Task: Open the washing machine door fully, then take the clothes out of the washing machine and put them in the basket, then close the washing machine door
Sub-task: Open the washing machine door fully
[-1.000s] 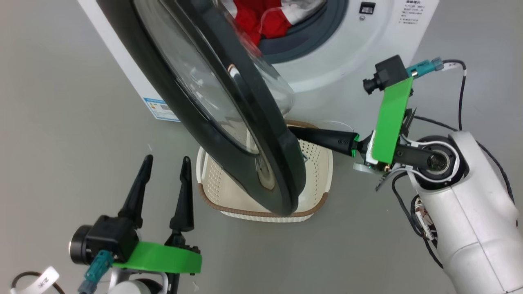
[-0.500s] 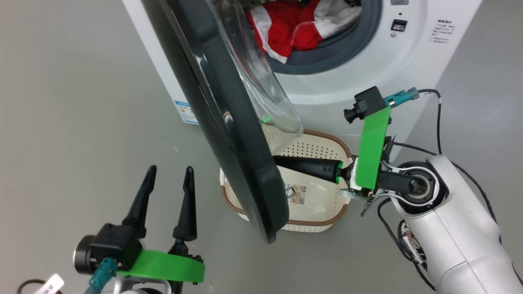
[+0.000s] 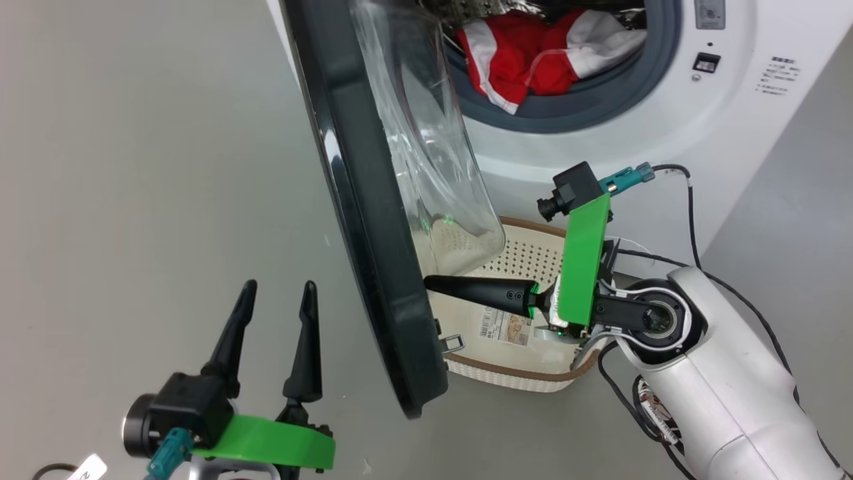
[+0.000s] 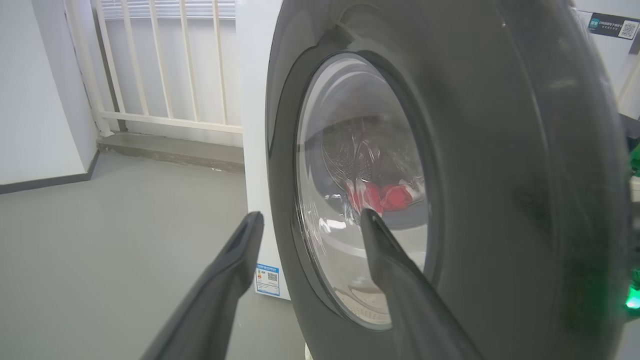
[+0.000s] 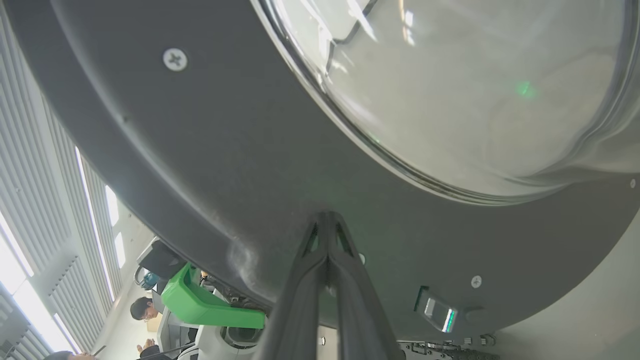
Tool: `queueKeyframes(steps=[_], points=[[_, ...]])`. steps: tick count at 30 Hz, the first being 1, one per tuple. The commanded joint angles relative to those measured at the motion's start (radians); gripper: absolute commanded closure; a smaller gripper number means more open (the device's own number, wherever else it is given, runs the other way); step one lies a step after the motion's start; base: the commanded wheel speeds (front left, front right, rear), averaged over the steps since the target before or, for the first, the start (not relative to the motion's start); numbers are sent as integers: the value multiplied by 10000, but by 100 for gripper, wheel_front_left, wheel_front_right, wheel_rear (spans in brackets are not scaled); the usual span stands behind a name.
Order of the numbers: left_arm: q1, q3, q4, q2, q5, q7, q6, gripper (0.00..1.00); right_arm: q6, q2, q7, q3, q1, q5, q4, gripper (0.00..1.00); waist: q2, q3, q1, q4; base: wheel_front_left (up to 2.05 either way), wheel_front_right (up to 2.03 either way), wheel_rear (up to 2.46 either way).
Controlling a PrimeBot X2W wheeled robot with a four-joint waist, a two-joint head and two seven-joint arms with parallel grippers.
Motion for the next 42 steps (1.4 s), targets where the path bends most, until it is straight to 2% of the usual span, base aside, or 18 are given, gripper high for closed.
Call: queueKeyframes(steps=[1, 12, 29, 42], points=[[29, 294, -253, 177, -91, 18, 78, 0, 77, 250, -78, 216, -25, 112, -251, 100, 0, -88, 0, 168, 0, 0, 0], [167, 231, -280, 233, -148, 101, 160, 0, 77, 250, -321, 565, -22, 368, -63, 100, 0, -244, 0, 740, 0, 0, 0], [245, 125, -357, 313, -202, 160, 251, 0, 77, 223, -592, 971, -75, 742, 43, 100, 0, -302, 0, 1189, 0, 0, 0], [281, 138, -378, 337, -318, 97, 368, 0, 77, -183, -1024, 1408, -122, 749, -120, 100, 0, -250, 0, 1320, 0, 0, 0]])
